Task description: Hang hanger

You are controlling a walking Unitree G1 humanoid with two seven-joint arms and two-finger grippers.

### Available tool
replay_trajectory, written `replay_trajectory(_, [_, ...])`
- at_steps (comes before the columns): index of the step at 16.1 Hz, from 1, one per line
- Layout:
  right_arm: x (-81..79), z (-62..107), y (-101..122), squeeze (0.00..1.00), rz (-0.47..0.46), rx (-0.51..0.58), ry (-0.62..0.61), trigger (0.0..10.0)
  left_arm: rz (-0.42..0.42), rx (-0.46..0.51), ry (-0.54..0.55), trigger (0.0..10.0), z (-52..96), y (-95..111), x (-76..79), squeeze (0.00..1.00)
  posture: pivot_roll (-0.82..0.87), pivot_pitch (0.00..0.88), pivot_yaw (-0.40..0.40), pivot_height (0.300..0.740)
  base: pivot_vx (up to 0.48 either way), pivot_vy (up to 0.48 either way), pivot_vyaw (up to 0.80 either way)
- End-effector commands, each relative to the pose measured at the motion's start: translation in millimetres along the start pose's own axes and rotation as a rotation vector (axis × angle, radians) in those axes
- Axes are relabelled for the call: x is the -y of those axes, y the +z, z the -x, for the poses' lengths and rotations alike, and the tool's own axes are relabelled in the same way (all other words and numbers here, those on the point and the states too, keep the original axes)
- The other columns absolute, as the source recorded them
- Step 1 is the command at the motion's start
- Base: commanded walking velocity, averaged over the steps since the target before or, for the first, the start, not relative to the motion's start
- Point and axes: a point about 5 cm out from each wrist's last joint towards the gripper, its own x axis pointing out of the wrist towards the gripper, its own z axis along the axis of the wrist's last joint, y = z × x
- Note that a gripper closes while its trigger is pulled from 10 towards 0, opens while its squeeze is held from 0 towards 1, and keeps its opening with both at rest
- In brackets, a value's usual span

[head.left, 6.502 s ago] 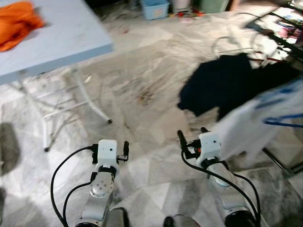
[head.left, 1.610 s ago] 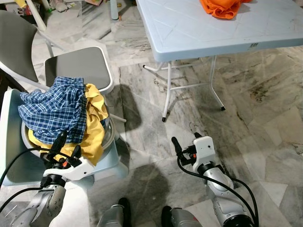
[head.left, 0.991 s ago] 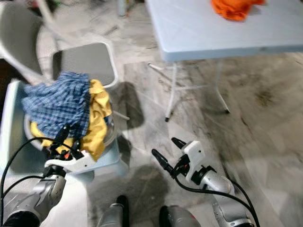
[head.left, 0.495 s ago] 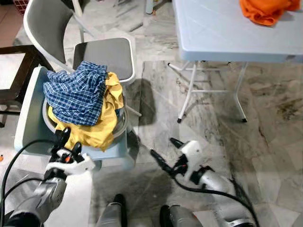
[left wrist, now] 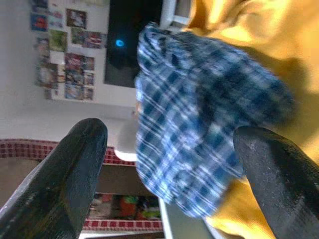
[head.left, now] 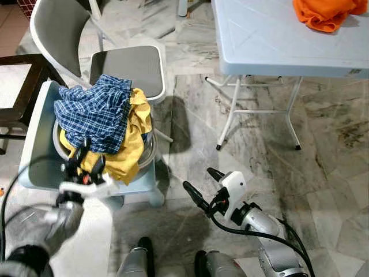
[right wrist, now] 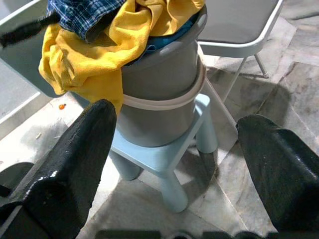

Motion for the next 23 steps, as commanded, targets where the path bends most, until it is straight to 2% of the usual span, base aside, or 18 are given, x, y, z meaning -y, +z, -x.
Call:
replay_trajectory(1, [-1.3, 4.0, -2, 0.0, -0.003, -0.011, -0.001, 10.0, -0.02, -0.007, -0.048, 10.0, 6.9, -6, 5.1, 0.0, -0.1, 0.29, -0.053, 0.74, 0.0, 0.0, 0.0])
replay_trajectory(3, [-1.6, 4.8, -1, 0.0, 0.0, -0.011, 0.0, 10.0, -0.031, -0.002, -0.057, 10.0, -0.1, -5, 5.1, 0.0, -0.11, 0.303, -0.064, 0.74, 0.0, 0.0, 0.0])
replay_trajectory(6, [-2.2, 9.8, -1, 0.0, 0.02, -0.024, 0.008, 10.0, -0.043, 0.033, -0.146, 10.0, -3.0, 0, 15.0, 0.0, -0.15, 0.307, -0.063, 0.74, 0.0, 0.0, 0.0])
replay_trajectory(9, [1.4, 13.4, -2, 0.0, 0.017, -0.026, -0.027, 10.0, -0.029, 0.066, -0.175, 10.0, 6.7, 4, 22.3, 0.0, -0.15, 0.313, -0.051, 0.74, 0.0, 0.0, 0.0])
replay_trajectory(11, [-2.2, 12.2, -2, 0.0, 0.013, -0.026, -0.021, 10.0, -0.039, 0.069, -0.201, 10.0, 10.5, 3, 26.8, 0.0, -0.14, 0.317, -0.051, 0.74, 0.0, 0.0, 0.0])
replay_trajectory(14, [-3.1, 11.5, -2, 0.0, 0.015, -0.029, -0.016, 10.0, -0.052, 0.06, -0.201, 10.0, 10.0, 1, 26.3, 0.0, -0.14, 0.321, -0.054, 0.74, 0.0, 0.0, 0.0])
replay_trajectory(15, [-2.3, 11.6, -1, 0.0, 0.019, -0.028, -0.017, 10.0, -0.095, 0.049, -0.21, 10.0, 9.3, -6, 24.1, 0.0, -0.15, 0.322, -0.057, 0.74, 0.0, 0.0, 0.0])
replay_trajectory(18, [-2.4, 13.9, 0, 0.0, 0.017, -0.035, -0.002, 10.0, -0.15, 0.036, -0.206, 10.0, -1.4, -16, 13.7, 0.0, -0.16, 0.319, -0.059, 0.74, 0.0, 0.0, 0.0])
replay_trajectory(21, [-3.9, 15.2, 0, 0.0, 0.018, -0.038, 0.01, 10.0, -0.162, 0.044, -0.211, 10.0, -10.3, -15, 10.1, 0.0, -0.17, 0.319, -0.058, 0.74, 0.0, 0.0, 0.0])
replay_trajectory(22, [-4.1, 15.2, 0, 0.0, 0.02, -0.039, 0.01, 10.0, -0.158, 0.05, -0.219, 8.4, -12.5, -13, 10.1, 0.0, -0.17, 0.319, -0.056, 0.74, 0.0, 0.0, 0.0])
replay_trajectory(23, [-4.5, 15.0, 0, 0.0, 0.021, -0.039, 0.009, 10.0, -0.159, 0.054, -0.226, 6.2, -14.5, -12, 9.9, 0.0, -0.17, 0.32, -0.055, 0.74, 0.0, 0.0, 0.0])
